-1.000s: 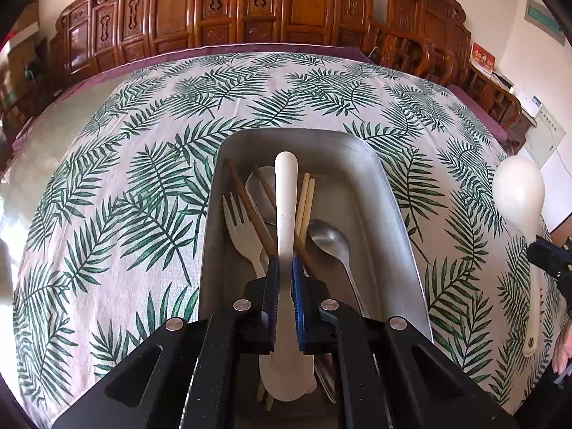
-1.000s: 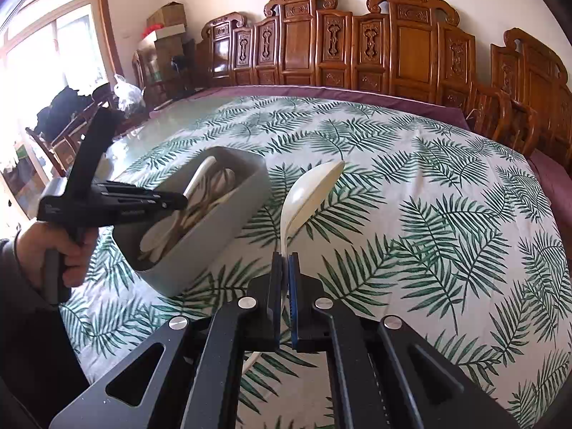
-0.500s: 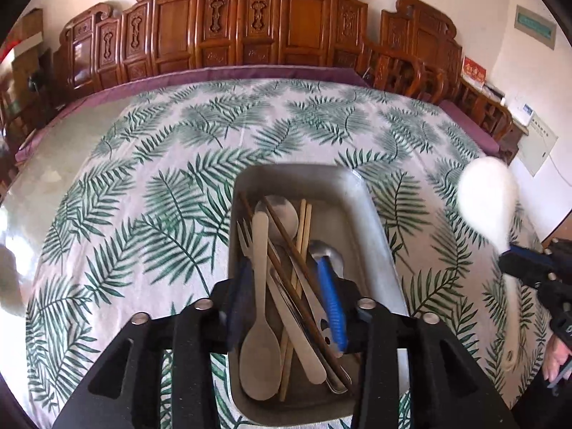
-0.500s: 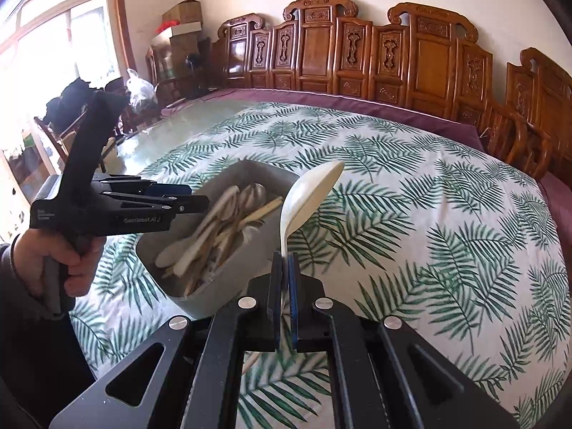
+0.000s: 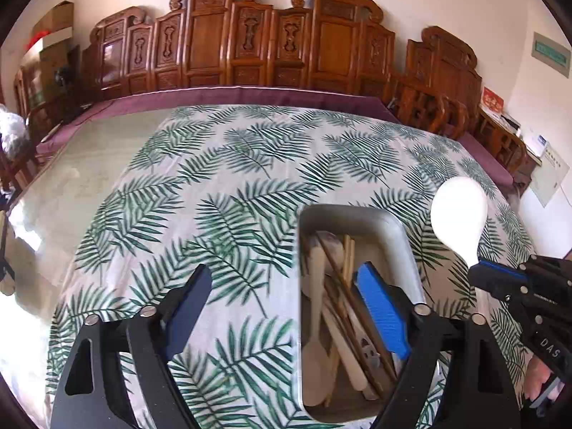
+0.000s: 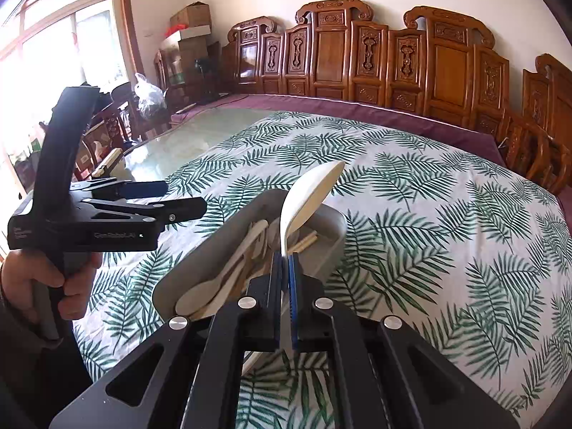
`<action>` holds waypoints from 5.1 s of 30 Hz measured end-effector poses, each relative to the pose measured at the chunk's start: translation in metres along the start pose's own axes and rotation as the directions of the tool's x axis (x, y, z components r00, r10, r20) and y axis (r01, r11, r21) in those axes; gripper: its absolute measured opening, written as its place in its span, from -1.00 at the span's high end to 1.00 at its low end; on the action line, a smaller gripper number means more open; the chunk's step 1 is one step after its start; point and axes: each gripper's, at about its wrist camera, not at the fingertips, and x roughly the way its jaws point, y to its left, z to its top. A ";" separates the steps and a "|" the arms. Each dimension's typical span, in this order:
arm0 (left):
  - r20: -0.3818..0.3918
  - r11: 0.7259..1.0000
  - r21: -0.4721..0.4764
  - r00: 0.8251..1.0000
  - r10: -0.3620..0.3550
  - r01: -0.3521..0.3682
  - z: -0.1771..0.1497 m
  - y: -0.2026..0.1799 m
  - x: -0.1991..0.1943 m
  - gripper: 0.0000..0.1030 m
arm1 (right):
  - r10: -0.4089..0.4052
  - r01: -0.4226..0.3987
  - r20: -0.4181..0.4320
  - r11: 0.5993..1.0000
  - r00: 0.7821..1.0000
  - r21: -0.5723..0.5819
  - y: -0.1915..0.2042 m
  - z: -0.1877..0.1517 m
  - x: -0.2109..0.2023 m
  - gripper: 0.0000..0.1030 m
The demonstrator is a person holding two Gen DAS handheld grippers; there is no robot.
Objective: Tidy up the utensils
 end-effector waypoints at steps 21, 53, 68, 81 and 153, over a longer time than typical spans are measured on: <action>0.012 0.997 -0.066 0.999 0.034 -0.033 0.007 0.034 -0.002 -0.85 | 0.019 -0.021 -0.084 1.000 0.996 -0.021 0.025 0.001 0.077 0.91; 0.020 0.999 -0.012 0.999 0.035 -0.034 -0.008 0.000 -0.018 -0.85 | -0.056 0.054 0.013 0.992 0.998 0.113 -0.011 -0.018 0.000 0.23; -0.015 0.999 0.032 1.000 0.009 -0.008 -0.057 -0.055 -0.067 -0.85 | -0.187 0.172 0.060 0.964 0.981 0.201 -0.020 -0.052 -0.094 -0.90; 0.041 0.996 0.088 0.999 0.028 -0.031 -0.065 -0.095 -0.134 -0.85 | -0.311 0.274 0.108 0.923 0.944 0.270 -0.019 -0.074 -0.183 -0.95; 0.288 0.998 0.067 0.958 -0.005 -0.015 -0.057 -0.130 -0.266 -0.85 | -0.411 0.335 0.333 0.905 0.849 0.263 0.019 -0.069 -0.318 -0.95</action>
